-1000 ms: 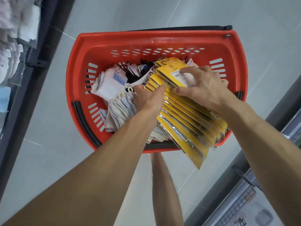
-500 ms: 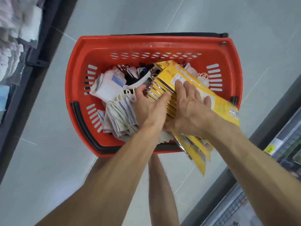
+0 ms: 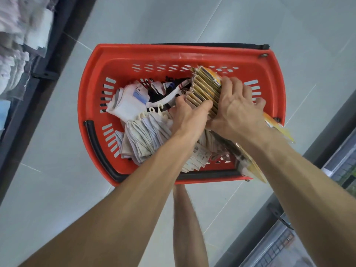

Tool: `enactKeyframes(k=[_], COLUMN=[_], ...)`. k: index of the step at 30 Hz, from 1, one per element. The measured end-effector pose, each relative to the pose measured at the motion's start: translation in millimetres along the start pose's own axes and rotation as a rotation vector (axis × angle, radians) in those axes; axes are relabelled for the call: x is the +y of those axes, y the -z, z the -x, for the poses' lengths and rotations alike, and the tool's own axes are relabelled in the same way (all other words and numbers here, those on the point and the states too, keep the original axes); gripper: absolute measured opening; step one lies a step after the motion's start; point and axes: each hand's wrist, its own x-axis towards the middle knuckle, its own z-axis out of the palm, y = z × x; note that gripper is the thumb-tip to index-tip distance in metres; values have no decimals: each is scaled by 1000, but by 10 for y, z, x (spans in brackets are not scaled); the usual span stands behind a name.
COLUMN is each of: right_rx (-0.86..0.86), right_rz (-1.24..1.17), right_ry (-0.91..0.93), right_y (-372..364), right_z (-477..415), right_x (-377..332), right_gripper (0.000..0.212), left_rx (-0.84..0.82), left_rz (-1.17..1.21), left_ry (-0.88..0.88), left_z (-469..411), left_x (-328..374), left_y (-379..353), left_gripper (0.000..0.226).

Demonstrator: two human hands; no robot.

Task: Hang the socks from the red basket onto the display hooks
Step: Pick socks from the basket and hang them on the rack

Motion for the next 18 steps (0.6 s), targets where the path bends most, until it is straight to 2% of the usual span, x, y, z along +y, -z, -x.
enactKeyframes(k=[3, 8, 11, 13, 16, 18], right_rx=[-29, 2, -34, -60, -78, -85], right_rz=[29, 44, 74, 92, 69, 46], right_ry=[-10, 20, 54, 67, 86, 105], right_y=[-63, -32, 108, 212, 335, 395], right_z=[-114, -235, -260, -265, -219, -145], right_x=[24, 80, 162, 214, 265, 294], right_gripper=[104, 65, 59, 63, 68, 67], left_rx=[-45, -127, -147, -149, -186, -253], left_rz=[-33, -67, -30, 71, 315, 401], left_ry=[-28, -46, -49, -4, 151, 212], left_z=[-9, 9, 19, 1, -61, -65], left_x=[2, -19, -63, -108, -151, -173], left_y=[17, 36, 55, 89, 150, 162], left_gripper=[70, 90, 90, 91, 96, 80])
